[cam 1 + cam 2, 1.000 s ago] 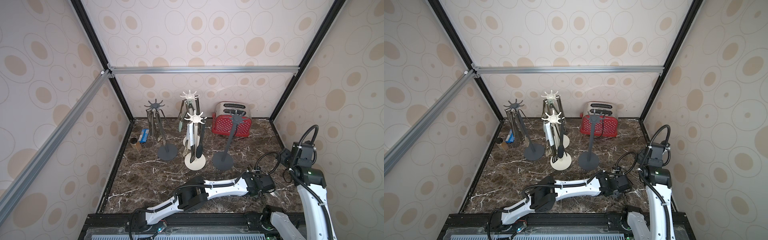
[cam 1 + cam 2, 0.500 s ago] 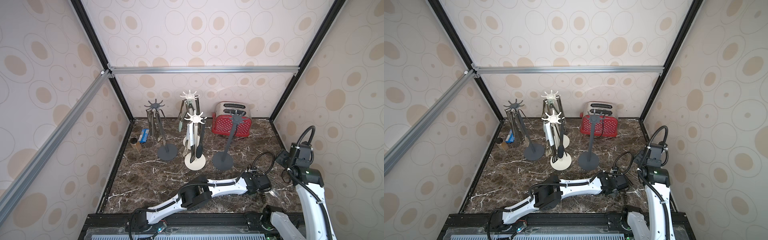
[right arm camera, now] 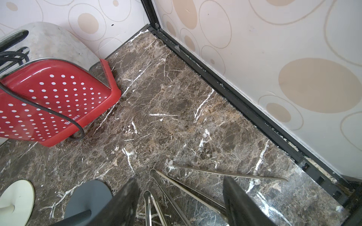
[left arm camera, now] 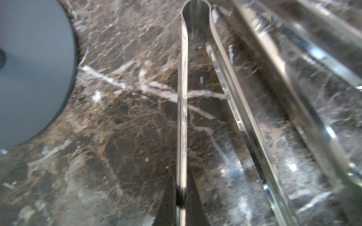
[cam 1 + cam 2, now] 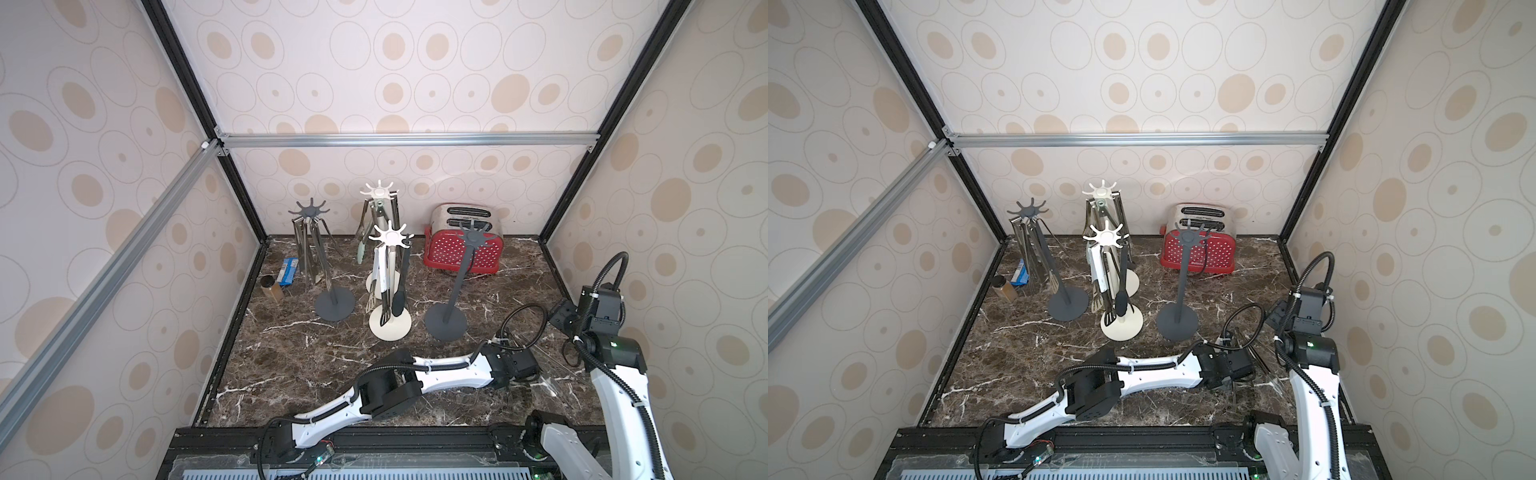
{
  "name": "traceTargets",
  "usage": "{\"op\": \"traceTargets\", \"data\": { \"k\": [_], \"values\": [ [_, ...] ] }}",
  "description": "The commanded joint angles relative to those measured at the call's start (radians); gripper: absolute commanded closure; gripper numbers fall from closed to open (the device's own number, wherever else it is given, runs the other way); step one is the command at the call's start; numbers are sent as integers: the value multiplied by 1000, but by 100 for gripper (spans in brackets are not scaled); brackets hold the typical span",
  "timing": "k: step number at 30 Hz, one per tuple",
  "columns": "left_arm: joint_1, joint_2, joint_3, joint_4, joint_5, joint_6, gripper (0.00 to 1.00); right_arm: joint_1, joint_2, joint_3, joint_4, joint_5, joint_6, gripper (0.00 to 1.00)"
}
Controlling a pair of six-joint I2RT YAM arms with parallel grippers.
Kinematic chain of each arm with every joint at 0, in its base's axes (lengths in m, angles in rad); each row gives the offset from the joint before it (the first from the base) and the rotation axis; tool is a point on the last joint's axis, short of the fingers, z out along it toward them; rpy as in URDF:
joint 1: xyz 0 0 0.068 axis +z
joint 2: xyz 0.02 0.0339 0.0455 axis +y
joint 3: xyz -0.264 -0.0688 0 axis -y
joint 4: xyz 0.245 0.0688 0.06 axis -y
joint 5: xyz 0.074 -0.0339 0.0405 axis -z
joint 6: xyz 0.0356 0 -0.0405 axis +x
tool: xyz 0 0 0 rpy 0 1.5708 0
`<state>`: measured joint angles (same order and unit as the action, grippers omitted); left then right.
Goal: Hang food tongs on kitchen utensil racks
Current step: Pick up the food tongs from the center of the board.
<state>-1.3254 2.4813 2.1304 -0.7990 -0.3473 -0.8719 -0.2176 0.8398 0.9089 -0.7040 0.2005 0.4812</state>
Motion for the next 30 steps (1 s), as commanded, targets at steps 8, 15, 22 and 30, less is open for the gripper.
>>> {"op": "traceTargets", "data": {
  "k": [8, 15, 22, 30],
  "values": [
    [-4, -250, -159, -58, -147, 30, 100, -37, 71, 87, -72, -152, -57, 30],
    [-34, -419, -273, -43, -232, 72, 100, -60, 95, 116, -97, -263, -78, 30],
    [-102, -522, -246, -12, -351, 238, 100, -62, 88, 117, -106, -257, -90, 30],
    [-152, -705, -362, 192, -365, 405, 100, -63, 61, 92, -89, -234, -109, 30]
  ]
}}
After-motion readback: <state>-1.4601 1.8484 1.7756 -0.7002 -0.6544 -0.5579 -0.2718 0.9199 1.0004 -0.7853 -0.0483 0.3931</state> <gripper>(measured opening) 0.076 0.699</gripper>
